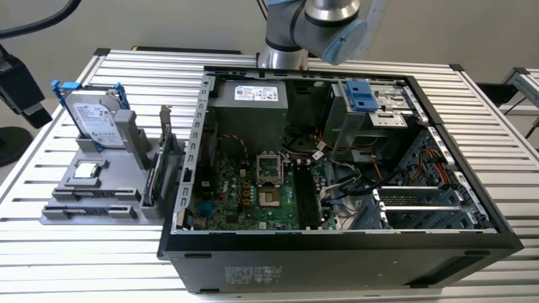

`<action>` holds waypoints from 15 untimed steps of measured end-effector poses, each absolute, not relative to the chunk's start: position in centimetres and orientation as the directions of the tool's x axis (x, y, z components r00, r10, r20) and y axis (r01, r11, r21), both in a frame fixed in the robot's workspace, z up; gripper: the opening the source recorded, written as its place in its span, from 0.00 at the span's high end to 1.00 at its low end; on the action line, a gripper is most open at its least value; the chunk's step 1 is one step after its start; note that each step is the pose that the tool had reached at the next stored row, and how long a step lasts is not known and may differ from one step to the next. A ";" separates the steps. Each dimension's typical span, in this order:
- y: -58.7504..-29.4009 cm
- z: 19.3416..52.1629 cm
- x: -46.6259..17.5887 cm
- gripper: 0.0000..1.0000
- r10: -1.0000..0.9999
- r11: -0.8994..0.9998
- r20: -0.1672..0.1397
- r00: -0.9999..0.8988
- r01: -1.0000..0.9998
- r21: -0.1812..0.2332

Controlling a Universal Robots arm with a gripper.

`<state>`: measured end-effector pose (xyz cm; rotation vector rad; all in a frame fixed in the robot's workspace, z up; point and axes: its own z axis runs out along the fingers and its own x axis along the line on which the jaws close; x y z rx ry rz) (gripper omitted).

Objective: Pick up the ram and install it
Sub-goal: 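Pick up the ram and move it above insertion slot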

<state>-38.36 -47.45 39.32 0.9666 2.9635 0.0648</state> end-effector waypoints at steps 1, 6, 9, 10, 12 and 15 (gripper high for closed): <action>-47.4 39.3 -38.4 0.00 0.594 0.804 -0.010 -0.804 0.593 0.047; -47.4 39.3 -38.4 0.00 0.628 0.778 -0.010 -0.778 0.627 0.047; -47.4 39.3 -38.4 0.00 0.652 0.757 -0.010 -0.758 0.651 0.047; -47.4 39.3 -38.4 0.00 0.659 0.752 -0.010 -0.752 0.658 0.047; -47.4 39.3 -38.4 0.00 0.671 0.741 -0.010 -0.741 0.670 0.047; -47.4 39.3 -38.4 0.00 0.688 0.725 -0.010 -0.725 0.687 0.047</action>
